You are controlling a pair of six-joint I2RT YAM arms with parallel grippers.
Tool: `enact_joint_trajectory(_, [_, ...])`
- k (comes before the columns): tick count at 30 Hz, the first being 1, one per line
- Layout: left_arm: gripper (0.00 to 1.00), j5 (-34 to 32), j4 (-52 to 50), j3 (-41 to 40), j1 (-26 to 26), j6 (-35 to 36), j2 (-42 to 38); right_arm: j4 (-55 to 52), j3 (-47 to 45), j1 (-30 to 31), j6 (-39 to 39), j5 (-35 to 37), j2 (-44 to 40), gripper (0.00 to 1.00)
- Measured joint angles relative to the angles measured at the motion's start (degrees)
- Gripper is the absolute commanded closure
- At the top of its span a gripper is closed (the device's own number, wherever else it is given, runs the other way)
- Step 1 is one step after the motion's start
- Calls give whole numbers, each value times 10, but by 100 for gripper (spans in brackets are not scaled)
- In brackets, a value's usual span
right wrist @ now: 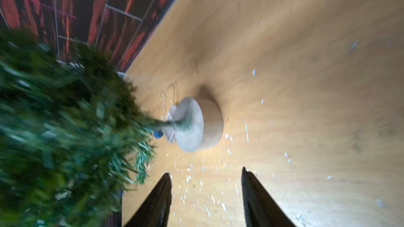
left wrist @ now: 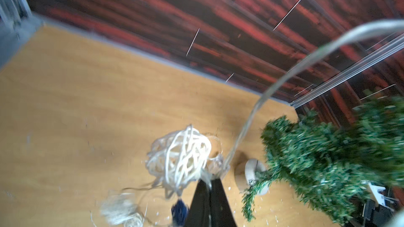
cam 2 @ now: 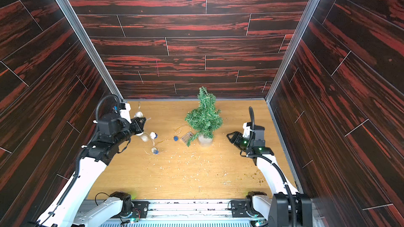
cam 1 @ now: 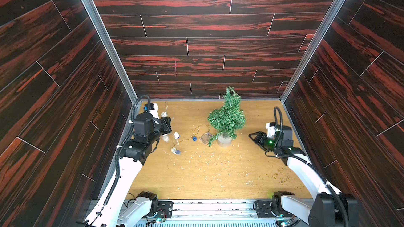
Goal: Remove string lights from the small christmas tree
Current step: Place the light string at the center of the board.
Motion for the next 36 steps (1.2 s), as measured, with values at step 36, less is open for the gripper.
enact_joint_trajectory(36, [100, -101, 33, 109, -117, 2, 420, 218, -96, 48, -78, 195, 67, 45])
